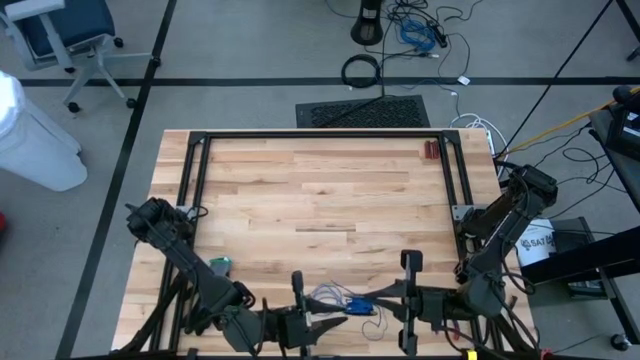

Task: Coil cords
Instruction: Coil the blue wire onto the spool

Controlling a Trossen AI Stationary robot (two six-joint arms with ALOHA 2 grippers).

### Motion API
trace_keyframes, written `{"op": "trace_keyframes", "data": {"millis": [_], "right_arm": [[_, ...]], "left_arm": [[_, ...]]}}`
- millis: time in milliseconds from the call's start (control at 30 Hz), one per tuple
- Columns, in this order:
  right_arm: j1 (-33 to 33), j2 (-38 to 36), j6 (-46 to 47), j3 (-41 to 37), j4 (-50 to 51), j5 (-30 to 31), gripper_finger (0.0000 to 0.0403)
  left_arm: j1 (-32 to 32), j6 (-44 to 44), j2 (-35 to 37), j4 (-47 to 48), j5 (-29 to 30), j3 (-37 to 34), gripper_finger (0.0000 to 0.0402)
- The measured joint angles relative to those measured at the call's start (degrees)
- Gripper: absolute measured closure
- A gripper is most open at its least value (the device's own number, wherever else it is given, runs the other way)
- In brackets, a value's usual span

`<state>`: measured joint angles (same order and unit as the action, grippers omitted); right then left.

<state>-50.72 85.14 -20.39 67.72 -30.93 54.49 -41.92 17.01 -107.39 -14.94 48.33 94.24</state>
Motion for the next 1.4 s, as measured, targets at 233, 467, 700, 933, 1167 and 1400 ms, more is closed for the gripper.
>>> {"op": "trace_keyframes", "data": {"millis": [233,467,700,933,1167,1400], "right_arm": [[0.4,0.0,0.2,0.0,0.3,-2.6,0.0403],[0.4,0.0,0.2,0.0,0.3,-2.6,0.0403],[0.4,0.0,0.2,0.1,1.2,-2.5,0.0403],[-0.9,-0.3,-1.4,0.1,2.8,1.1,0.0370],[-3.3,-3.2,2.8,0.1,9.8,2.6,0.0338],[-3.7,-5.4,11.7,0.1,20.6,0.6,0.0335]], "left_arm": [[0.7,-0.2,0.0,-1.1,-3.8,0.0,0.0322],[0.7,-0.2,0.0,-1.8,-4.0,0.0,0.0362],[0.7,-1.7,0.0,-2.5,-2.9,0.0,0.0396],[0.3,-4.5,0.1,-1.7,-2.7,0.0,0.0399],[0.2,-10.8,3.1,9.6,-3.4,0.0,0.0400],[1.0,-12.2,4.4,14.9,-6.5,0.0,0.0401]]}}
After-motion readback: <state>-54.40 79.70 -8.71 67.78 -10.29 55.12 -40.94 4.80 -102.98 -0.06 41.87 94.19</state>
